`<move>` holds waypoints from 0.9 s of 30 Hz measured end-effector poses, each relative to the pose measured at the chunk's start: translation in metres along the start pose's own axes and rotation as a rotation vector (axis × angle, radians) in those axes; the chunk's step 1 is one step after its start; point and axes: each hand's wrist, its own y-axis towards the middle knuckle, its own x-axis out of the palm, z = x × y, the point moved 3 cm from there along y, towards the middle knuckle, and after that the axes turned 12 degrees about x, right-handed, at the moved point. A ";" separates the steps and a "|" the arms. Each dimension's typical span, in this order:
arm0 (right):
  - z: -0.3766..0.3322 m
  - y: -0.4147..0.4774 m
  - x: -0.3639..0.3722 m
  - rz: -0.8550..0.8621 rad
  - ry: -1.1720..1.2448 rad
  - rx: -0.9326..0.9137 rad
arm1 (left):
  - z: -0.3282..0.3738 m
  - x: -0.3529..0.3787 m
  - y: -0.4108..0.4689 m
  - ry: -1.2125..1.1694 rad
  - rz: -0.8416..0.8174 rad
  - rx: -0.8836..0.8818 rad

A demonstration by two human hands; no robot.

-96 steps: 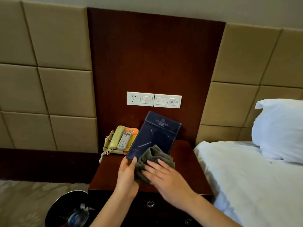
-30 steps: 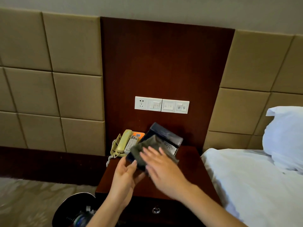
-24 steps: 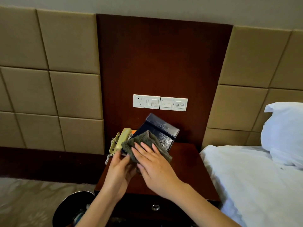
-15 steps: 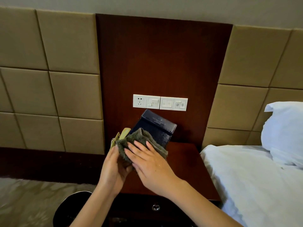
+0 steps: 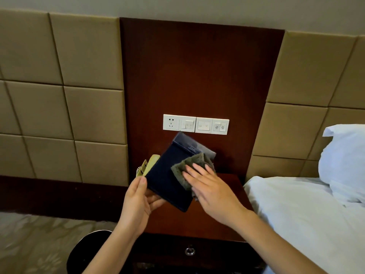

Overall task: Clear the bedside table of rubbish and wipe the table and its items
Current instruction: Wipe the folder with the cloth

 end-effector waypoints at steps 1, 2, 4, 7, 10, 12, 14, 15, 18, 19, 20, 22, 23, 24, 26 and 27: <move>-0.010 0.006 -0.001 0.012 0.004 -0.010 | 0.000 0.005 -0.002 0.043 -0.030 0.006; -0.022 0.012 -0.003 0.009 0.027 -0.025 | -0.002 0.011 -0.005 0.087 -0.062 0.013; -0.048 0.024 -0.005 -0.036 0.092 -0.063 | -0.006 0.020 -0.012 0.166 -0.092 0.022; -0.062 0.030 -0.001 -0.114 0.055 -0.125 | -0.009 0.017 -0.019 0.135 -0.056 0.015; -0.042 0.027 0.000 -0.092 -0.019 -0.095 | -0.005 0.000 -0.017 0.082 0.022 0.004; -0.025 0.025 -0.004 -0.011 -0.119 -0.040 | -0.002 -0.004 -0.015 0.090 0.022 0.024; -0.014 0.023 -0.007 0.038 -0.184 -0.012 | 0.000 -0.003 -0.015 0.093 0.012 0.031; -0.010 0.020 -0.007 0.052 -0.195 -0.016 | 0.001 -0.003 -0.016 0.089 0.013 0.029; 0.000 0.003 -0.006 0.120 -0.185 -0.031 | 0.005 -0.005 -0.015 0.048 0.032 0.031; 0.003 -0.003 -0.005 0.144 -0.176 -0.021 | 0.007 -0.006 -0.014 0.035 0.042 0.031; 0.005 -0.009 -0.004 0.153 -0.167 -0.003 | 0.007 -0.007 -0.014 0.033 0.049 0.026; 0.009 -0.016 -0.002 0.137 -0.152 0.051 | 0.008 -0.007 -0.013 0.060 0.039 0.017; 0.011 -0.016 0.000 0.115 -0.143 0.082 | 0.008 -0.006 -0.013 0.092 0.022 0.021; 0.012 -0.015 0.000 0.094 -0.141 0.106 | 0.009 -0.005 -0.013 0.138 0.002 0.037; 0.014 -0.009 0.000 0.056 -0.155 0.134 | 0.012 -0.003 -0.014 0.238 -0.045 0.094; 0.014 -0.003 -0.004 0.038 -0.156 0.144 | 0.013 -0.002 -0.014 0.277 -0.066 0.118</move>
